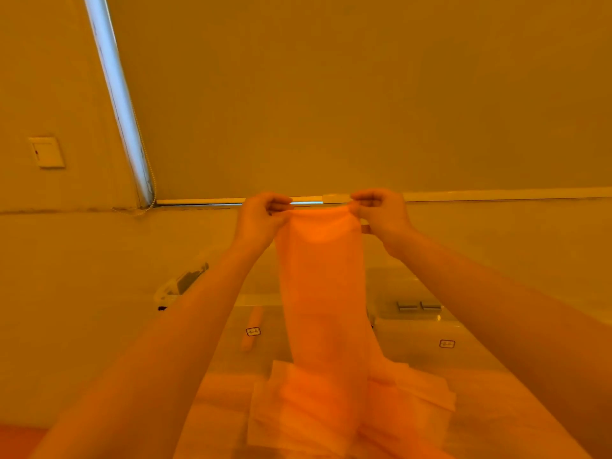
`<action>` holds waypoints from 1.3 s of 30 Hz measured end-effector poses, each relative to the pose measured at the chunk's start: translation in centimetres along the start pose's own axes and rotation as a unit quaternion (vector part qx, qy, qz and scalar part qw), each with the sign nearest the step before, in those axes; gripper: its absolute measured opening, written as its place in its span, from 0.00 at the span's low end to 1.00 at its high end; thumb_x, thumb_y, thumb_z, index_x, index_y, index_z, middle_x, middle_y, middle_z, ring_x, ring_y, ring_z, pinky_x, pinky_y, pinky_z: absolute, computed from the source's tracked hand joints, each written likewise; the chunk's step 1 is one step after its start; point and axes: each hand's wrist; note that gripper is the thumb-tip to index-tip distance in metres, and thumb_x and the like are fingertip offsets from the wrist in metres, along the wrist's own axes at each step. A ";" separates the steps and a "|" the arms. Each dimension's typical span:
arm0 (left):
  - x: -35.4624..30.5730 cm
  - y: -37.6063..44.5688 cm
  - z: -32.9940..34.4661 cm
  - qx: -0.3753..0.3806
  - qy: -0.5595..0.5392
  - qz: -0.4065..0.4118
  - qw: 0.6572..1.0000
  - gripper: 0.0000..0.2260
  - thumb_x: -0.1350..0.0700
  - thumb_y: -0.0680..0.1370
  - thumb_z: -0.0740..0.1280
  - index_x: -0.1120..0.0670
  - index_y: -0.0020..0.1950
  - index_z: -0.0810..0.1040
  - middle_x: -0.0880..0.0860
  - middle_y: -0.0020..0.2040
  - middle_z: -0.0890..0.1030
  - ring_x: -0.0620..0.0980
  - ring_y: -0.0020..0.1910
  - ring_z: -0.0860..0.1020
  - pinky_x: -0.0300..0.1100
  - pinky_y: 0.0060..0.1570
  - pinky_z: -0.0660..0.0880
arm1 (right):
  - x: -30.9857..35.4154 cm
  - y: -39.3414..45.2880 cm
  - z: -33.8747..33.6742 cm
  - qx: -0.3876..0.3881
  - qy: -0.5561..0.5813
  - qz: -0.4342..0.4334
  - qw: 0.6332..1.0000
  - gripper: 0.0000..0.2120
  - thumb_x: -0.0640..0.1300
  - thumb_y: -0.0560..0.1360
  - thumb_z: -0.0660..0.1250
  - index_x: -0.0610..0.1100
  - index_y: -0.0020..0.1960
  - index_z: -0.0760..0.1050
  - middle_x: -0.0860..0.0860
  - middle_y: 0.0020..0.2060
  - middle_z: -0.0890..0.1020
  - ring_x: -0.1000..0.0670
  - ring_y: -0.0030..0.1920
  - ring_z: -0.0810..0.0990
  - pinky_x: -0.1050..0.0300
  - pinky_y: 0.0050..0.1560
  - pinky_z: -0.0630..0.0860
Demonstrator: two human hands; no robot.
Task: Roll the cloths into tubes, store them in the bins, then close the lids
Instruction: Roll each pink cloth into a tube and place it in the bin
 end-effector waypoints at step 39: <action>14.5 3.6 3.2 0.251 0.229 -0.166 0.926 0.19 0.68 0.73 0.70 0.58 0.63 0.76 0.56 0.61 0.75 0.54 0.51 0.79 0.43 0.44 0.80 | -13.9 8.2 3.8 0.050 -0.276 -0.031 0.959 0.16 0.36 0.71 0.73 0.38 0.58 0.77 0.43 0.53 0.80 0.48 0.50 0.79 0.50 0.54 0.78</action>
Point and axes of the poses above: each hand's wrist, its own y-axis towards the middle knuckle, its own z-axis out of the palm, x = y × z
